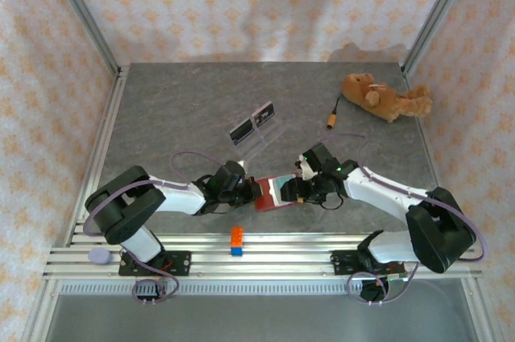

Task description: Put the credit cards into the card holder

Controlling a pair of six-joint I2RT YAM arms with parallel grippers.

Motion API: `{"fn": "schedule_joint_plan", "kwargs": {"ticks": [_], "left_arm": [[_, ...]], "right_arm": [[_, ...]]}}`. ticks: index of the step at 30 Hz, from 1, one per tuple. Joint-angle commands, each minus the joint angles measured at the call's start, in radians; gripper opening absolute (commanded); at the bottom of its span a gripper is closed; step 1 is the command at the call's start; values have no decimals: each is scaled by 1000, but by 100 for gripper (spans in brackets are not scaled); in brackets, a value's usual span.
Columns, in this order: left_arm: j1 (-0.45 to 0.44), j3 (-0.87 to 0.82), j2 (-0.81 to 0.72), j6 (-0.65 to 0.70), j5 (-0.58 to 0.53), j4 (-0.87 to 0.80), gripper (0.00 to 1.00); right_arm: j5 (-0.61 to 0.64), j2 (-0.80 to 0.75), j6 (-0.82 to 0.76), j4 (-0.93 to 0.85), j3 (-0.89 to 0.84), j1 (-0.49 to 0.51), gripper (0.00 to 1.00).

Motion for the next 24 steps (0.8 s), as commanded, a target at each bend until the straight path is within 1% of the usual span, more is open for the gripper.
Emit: {"fn": "schedule_joint_plan", "kwargs": {"ticks": [1,6,11,21,24], "left_arm": [[9,-27,20,10,-17,-70,1],[9,-29,20,8,-17,-68,1],[9,-32,19,7,-18,-66,1],[10,-37,13,4,-21,-67,1],[9,-38,9,6,-24,-68,1]], "right_arm": [[-58,29,-20,35,-11,-41,66],[-67,67,-44,38,-6,-59,66],[-37,97,-63,34,-6,-59,72],[20,88,-71,13,0,-61,77],[13,81,-71,11,4,-61,77]]}}
